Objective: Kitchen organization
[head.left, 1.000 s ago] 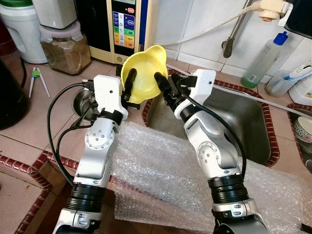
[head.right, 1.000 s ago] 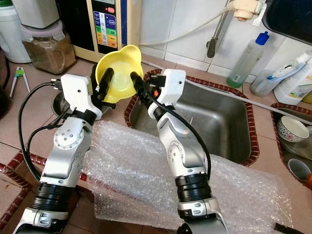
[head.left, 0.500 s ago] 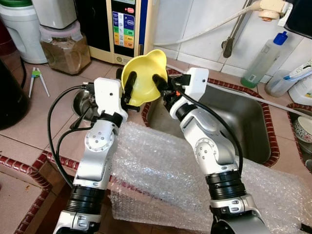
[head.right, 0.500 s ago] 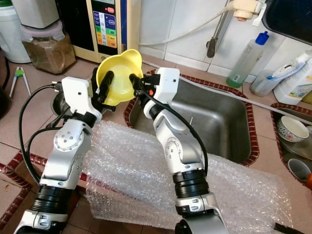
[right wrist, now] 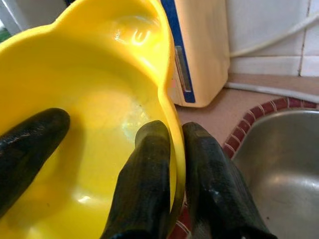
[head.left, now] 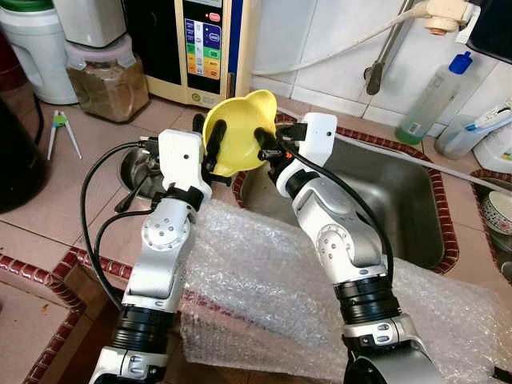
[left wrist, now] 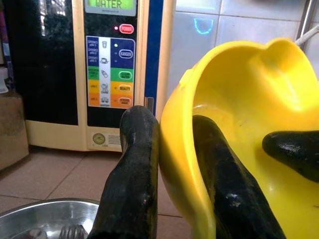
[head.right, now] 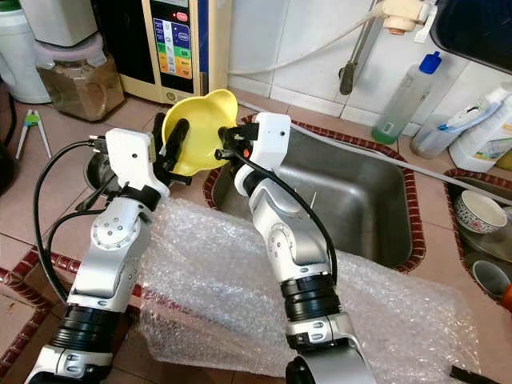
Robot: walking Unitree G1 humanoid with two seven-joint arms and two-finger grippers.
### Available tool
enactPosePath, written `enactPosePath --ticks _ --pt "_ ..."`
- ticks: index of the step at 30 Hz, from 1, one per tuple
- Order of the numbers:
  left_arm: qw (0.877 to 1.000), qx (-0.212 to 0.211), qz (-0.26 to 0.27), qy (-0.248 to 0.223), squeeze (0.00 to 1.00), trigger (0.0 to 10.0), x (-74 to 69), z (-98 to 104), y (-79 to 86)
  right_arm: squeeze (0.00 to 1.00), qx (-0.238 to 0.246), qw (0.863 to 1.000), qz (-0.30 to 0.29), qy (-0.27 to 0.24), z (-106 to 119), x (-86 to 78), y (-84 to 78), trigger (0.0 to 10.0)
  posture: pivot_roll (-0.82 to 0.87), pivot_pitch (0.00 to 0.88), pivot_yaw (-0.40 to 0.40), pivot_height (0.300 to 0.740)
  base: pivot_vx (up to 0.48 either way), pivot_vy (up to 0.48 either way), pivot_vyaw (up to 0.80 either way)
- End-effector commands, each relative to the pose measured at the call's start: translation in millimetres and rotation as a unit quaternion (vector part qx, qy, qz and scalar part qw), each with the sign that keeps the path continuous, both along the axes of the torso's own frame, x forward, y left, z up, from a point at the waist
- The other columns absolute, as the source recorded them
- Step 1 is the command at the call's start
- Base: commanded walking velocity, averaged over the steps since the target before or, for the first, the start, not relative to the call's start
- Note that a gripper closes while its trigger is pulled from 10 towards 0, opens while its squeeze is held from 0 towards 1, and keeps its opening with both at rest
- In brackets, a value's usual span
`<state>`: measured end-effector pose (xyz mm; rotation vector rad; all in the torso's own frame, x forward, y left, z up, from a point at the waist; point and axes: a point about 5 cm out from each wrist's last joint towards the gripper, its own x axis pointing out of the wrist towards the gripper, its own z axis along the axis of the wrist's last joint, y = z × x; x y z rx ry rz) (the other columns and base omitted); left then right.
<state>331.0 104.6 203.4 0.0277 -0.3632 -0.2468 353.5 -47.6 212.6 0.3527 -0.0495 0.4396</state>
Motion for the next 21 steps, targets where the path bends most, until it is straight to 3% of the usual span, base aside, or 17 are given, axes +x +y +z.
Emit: enactPosePath --ticks 1,9,21 --pt "0.998 -0.012 -0.050 -0.033 1.00 10.0 -6.1 14.7 -12.1 0.00 -0.024 0.998 -0.048 0.042 -18.4 7.5 -24.2 0.0 0.10 0.103 -0.115 0.740 0.000 0.000 0.00" --pt "0.995 -0.001 -0.101 -0.015 1.00 10.0 -10.4 8.1 -23.1 0.00 -0.015 0.993 -0.105 0.055 -20.1 13.8 -40.2 0.0 0.10 0.103 -0.114 0.740 0.000 0.000 0.00" --pt "0.983 0.031 -0.174 0.048 1.00 10.0 -20.5 -14.1 -34.7 0.00 -0.023 0.971 -0.228 0.062 -22.8 21.4 -84.0 0.0 0.10 0.101 -0.111 0.740 0.000 0.000 0.00"
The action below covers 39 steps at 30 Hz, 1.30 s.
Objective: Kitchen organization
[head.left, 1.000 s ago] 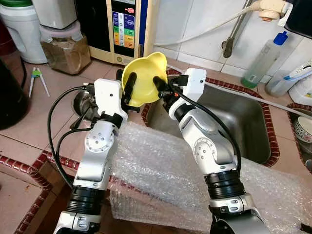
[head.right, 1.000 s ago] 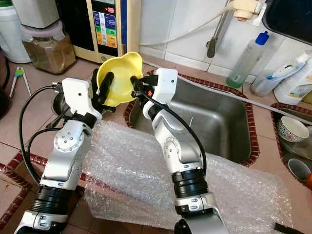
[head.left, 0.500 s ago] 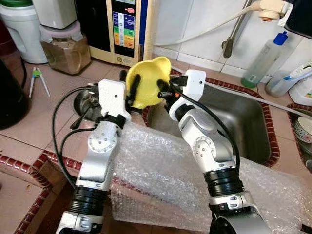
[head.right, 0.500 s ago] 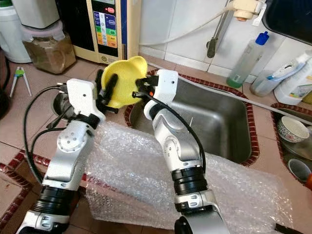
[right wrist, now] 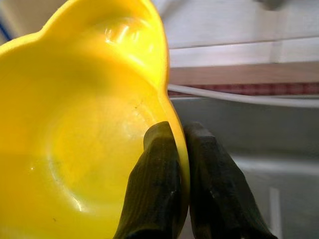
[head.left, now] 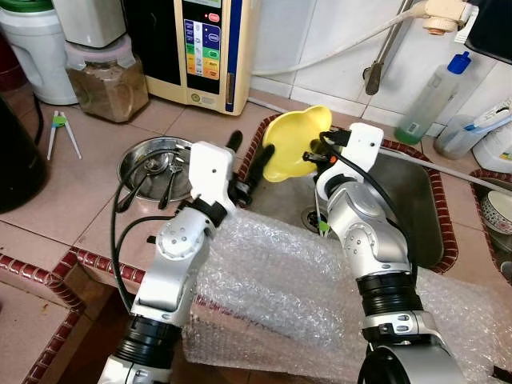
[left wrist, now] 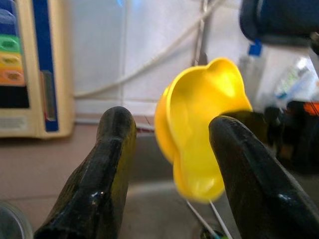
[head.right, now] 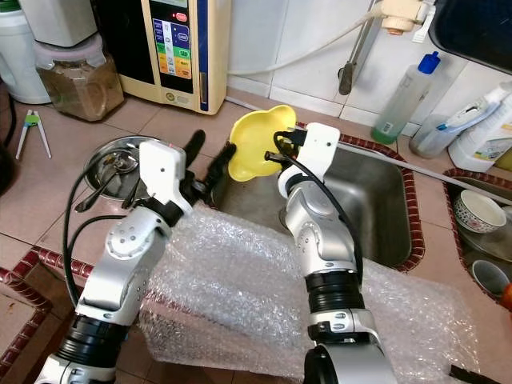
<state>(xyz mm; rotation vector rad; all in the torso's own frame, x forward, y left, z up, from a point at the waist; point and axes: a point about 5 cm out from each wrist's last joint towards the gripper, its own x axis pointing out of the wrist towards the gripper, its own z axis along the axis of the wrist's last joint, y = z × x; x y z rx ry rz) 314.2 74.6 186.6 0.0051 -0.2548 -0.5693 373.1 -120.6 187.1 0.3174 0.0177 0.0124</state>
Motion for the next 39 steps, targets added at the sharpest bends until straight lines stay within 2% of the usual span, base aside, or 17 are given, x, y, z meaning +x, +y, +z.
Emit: enactPosePath --ticks 1,2,3,4,5,6,9,11,15,17,22,23,24,37,39 --pt "0.999 0.016 -0.028 0.000 1.00 10.0 -5.7 -0.6 -4.9 0.00 -0.005 0.999 -0.051 0.006 -1.0 2.1 -20.8 0.0 0.10 0.100 -0.110 0.740 0.000 0.000 0.00" --pt "0.999 0.032 -0.042 0.008 1.00 10.0 -7.9 -5.4 -5.0 0.00 -0.009 0.997 -0.077 0.020 -6.5 2.0 -31.6 0.0 0.10 0.099 -0.109 0.740 0.000 0.000 0.00" --pt "0.999 0.032 -0.042 0.008 1.00 10.0 -7.9 -5.4 -5.0 0.00 -0.009 0.997 -0.077 0.020 -6.5 2.0 -31.6 0.0 0.10 0.099 -0.109 0.740 0.000 0.000 0.00" --pt "0.998 0.043 -0.052 0.014 1.00 10.0 -9.5 -8.8 -5.0 0.00 -0.012 0.995 -0.095 0.030 -10.2 1.7 -38.8 0.0 0.10 0.099 -0.109 0.740 0.000 0.000 0.00" --pt "0.998 0.043 -0.052 0.014 1.00 10.0 -9.5 -8.8 -5.0 0.00 -0.012 0.995 -0.095 0.030 -10.2 1.7 -38.8 0.0 0.10 0.099 -0.109 0.740 0.000 0.000 0.00" --pt "0.996 0.057 -0.060 0.030 1.00 10.0 -11.1 -15.4 -4.2 0.00 -0.010 0.992 -0.116 0.044 -15.5 0.9 -47.8 0.0 0.10 0.098 -0.108 0.740 0.000 0.000 0.00" --pt "0.995 0.068 -0.062 0.042 1.00 10.0 -12.3 -20.5 -2.8 0.00 -0.004 0.990 -0.131 0.054 -20.1 0.0 -54.6 0.0 0.10 0.096 -0.106 0.740 0.000 0.000 0.00" --pt "0.994 0.080 -0.059 0.055 1.00 10.0 -13.8 -25.6 0.8 0.00 0.008 0.983 -0.166 0.080 -31.8 -2.6 -68.8 0.0 0.10 0.096 -0.104 0.740 0.000 0.000 0.00" --pt "0.993 0.088 -0.053 0.060 1.00 10.0 -14.0 -28.2 4.5 0.00 0.017 0.977 -0.188 0.103 -42.3 -5.2 -77.9 0.0 0.11 0.096 -0.104 0.740 0.000 0.000 0.00" --pt "0.990 0.113 -0.051 0.071 1.00 10.0 -14.0 -33.6 9.1 0.00 0.022 0.972 -0.200 0.120 -50.2 -6.0 -82.3 0.0 0.11 0.103 -0.107 0.740 0.000 0.000 0.00" --pt "0.989 0.118 -0.047 0.076 1.00 10.0 -14.3 -35.8 12.0 0.00 0.035 0.973 -0.190 0.127 -54.0 -5.8 -78.1 0.0 0.11 0.098 -0.105 0.740 0.000 0.000 0.00" --pt "0.989 0.121 -0.046 0.077 1.00 10.0 -14.4 -36.5 12.2 0.37 0.035 0.973 -0.185 0.131 -55.2 -5.9 -75.4 4.0 0.11 0.098 -0.106 0.740 0.000 0.000 0.00" --pt "0.988 0.125 -0.047 0.077 1.00 10.0 -14.8 -37.1 12.1 1.00 0.037 0.973 -0.181 0.135 -56.7 -5.8 -73.1 10.0 0.11 0.098 -0.106 0.740 0.000 0.000 0.00" --pt "0.987 0.132 -0.043 0.077 1.00 10.0 -15.1 -37.6 9.7 1.00 0.027 0.972 -0.181 0.147 -61.3 -5.5 -72.8 10.0 0.11 0.100 -0.111 0.740 0.000 0.000 0.00" --pt "0.987 0.137 -0.035 0.072 1.00 10.0 -14.1 -36.9 10.8 1.00 0.019 0.979 -0.158 0.129 -56.9 -2.7 -66.2 10.0 0.11 0.100 -0.112 0.740 0.000 0.000 0.00"
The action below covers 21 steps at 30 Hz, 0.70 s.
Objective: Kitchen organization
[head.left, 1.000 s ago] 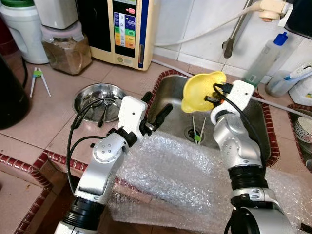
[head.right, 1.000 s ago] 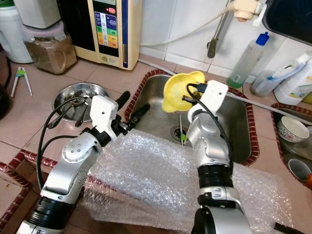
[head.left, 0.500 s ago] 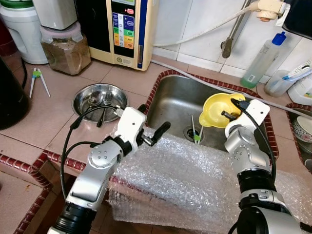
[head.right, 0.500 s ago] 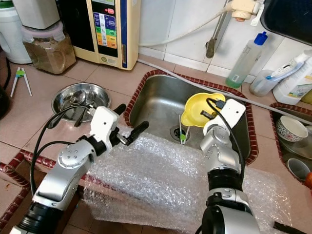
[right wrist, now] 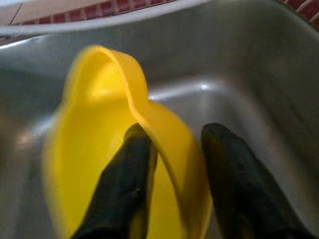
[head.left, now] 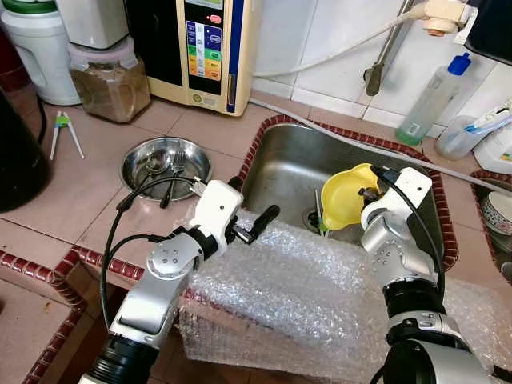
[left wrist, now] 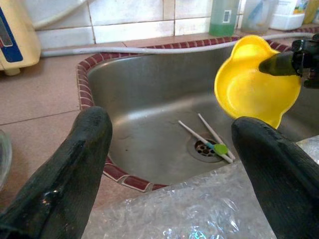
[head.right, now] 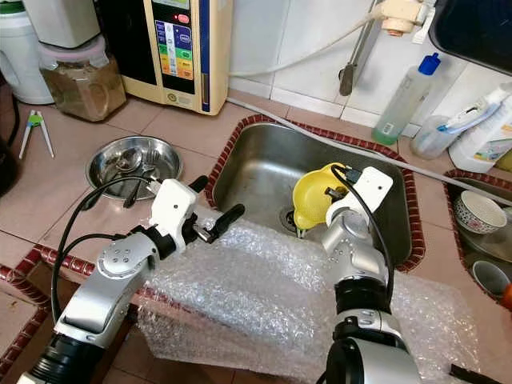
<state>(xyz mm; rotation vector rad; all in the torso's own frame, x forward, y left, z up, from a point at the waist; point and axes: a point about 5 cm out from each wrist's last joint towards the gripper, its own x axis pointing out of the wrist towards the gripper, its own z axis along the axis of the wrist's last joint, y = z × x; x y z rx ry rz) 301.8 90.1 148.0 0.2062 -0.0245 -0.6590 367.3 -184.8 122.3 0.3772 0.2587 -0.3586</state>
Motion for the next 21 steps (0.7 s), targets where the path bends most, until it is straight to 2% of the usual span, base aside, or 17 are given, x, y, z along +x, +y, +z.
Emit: enactPosePath --ticks 1,9,15,18,19,21 --pt "1.000 0.005 -0.005 -0.006 1.00 10.0 -1.6 1.7 -4.7 1.00 -0.013 1.000 0.006 -0.016 7.9 3.2 -1.9 10.0 0.11 0.100 -0.112 0.740 0.000 0.000 0.00" --pt "1.000 0.012 0.004 -0.016 1.00 10.0 0.4 3.0 -3.3 1.00 -0.022 0.999 0.022 -0.019 11.0 5.8 6.0 10.0 0.11 0.097 -0.111 0.740 0.000 0.000 0.00" --pt "1.000 0.015 0.014 -0.020 1.00 10.0 2.8 3.8 -1.9 1.00 -0.007 0.999 0.038 -0.021 11.2 7.2 11.9 10.0 0.11 0.095 -0.109 0.740 0.000 0.000 0.00" --pt "0.998 0.013 0.041 -0.044 1.00 10.0 6.1 9.1 2.4 1.00 0.008 0.998 0.051 -0.030 13.6 7.9 16.8 10.0 0.11 0.095 -0.108 0.740 0.000 0.000 0.00" --pt "0.995 0.000 0.071 -0.069 1.00 10.0 9.9 17.2 8.4 1.00 0.011 0.997 0.065 -0.049 18.4 8.7 20.9 10.0 0.11 0.093 -0.108 0.740 0.000 0.000 0.00" --pt "0.992 -0.008 0.092 -0.087 1.00 10.0 12.0 23.2 12.9 1.00 0.010 0.995 0.076 -0.066 23.1 9.2 24.3 10.0 0.11 0.093 -0.107 0.740 0.000 0.000 0.00"
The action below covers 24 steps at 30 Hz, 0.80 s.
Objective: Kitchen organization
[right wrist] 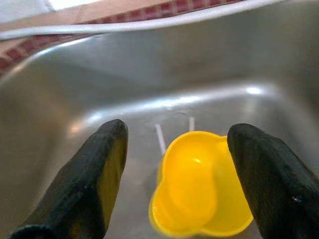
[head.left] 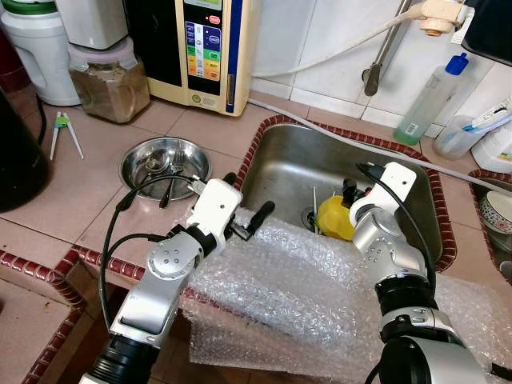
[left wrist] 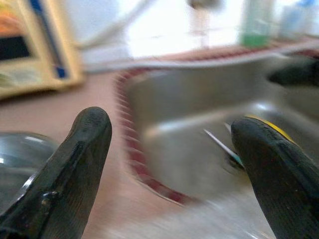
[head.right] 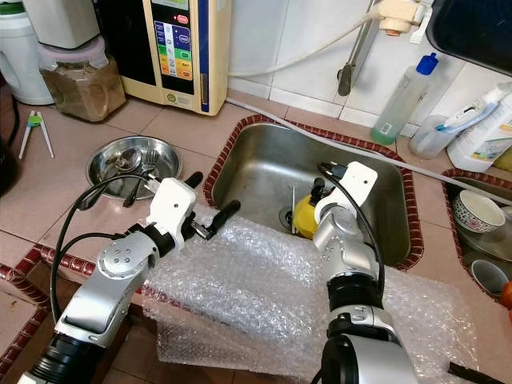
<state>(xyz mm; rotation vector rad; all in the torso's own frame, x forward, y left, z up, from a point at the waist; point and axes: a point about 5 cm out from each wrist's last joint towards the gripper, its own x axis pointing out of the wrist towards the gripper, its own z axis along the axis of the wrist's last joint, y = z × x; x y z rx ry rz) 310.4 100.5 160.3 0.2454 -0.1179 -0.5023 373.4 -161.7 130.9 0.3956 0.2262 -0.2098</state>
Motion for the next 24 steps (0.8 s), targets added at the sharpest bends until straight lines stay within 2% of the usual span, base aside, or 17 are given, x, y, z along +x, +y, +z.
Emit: enactPosePath --ticks 1,2,3,4,5,8,12,14,15,17,21,24 --pt "0.999 -0.008 0.026 -0.039 1.00 10.0 4.1 13.1 4.2 1.00 -0.003 0.999 0.012 -0.043 16.8 3.3 2.7 10.0 0.11 0.093 -0.105 0.740 0.000 0.000 0.00" --pt "0.997 -0.014 0.051 -0.062 1.00 10.0 5.9 19.5 9.7 1.00 -0.007 0.997 0.032 -0.063 22.3 3.5 8.5 10.0 0.11 0.092 -0.106 0.740 0.000 0.000 0.00" --pt "0.997 -0.014 0.051 -0.062 1.00 10.0 5.9 19.5 9.7 1.00 -0.007 0.997 0.032 -0.063 22.3 3.5 8.5 10.0 0.11 0.092 -0.106 0.740 0.000 0.000 0.00" --pt "0.993 -0.020 0.075 -0.084 1.00 10.0 7.4 26.0 15.3 1.00 -0.005 0.995 0.058 -0.085 28.0 3.0 16.3 10.0 0.11 0.093 -0.106 0.740 0.000 0.000 0.00" --pt "0.993 -0.020 0.075 -0.084 1.00 10.0 7.4 26.0 15.3 1.00 -0.005 0.995 0.058 -0.085 28.0 3.0 16.3 10.0 0.11 0.093 -0.106 0.740 0.000 0.000 0.00" --pt "0.984 -0.026 0.134 -0.113 1.00 10.0 10.1 33.9 30.4 1.00 -0.014 0.985 0.114 -0.129 38.7 -0.4 33.7 10.0 0.11 0.092 -0.105 0.740 0.000 0.000 0.00" --pt "0.979 -0.039 0.163 -0.112 1.00 10.0 11.1 33.6 38.6 1.00 -0.026 0.979 0.142 -0.146 42.9 -3.2 42.1 10.0 0.11 0.093 -0.104 0.740 0.000 0.000 0.00" --pt "0.974 -0.042 0.193 -0.113 1.00 10.0 11.4 32.4 46.9 1.00 -0.043 0.975 0.156 -0.155 44.3 -4.9 46.9 10.0 0.11 0.092 -0.104 0.740 0.000 0.000 0.00" --pt "0.966 -0.047 0.228 -0.117 1.00 10.0 10.9 32.1 57.4 1.00 -0.049 0.969 0.174 -0.169 47.8 -6.8 52.2 10.0 0.11 0.091 -0.102 0.740 0.000 0.000 0.00" --pt "0.963 -0.049 0.237 -0.117 1.00 10.0 10.6 31.9 60.2 1.00 -0.048 0.967 0.180 -0.174 49.2 -7.6 53.8 10.0 0.11 0.090 -0.102 0.740 0.000 0.000 0.00" --pt "0.950 -0.054 0.282 -0.125 1.00 10.0 1.7 27.1 74.8 1.00 -0.047 0.948 0.238 -0.205 56.5 -16.1 70.5 10.0 0.12 0.088 -0.102 0.740 0.000 0.000 0.00" --pt "0.947 -0.052 0.292 -0.124 1.00 10.0 -4.6 22.4 80.7 1.00 -0.062 0.938 0.268 -0.213 57.6 -20.7 79.7 10.0 0.12 0.087 -0.105 0.740 0.000 0.000 0.00"
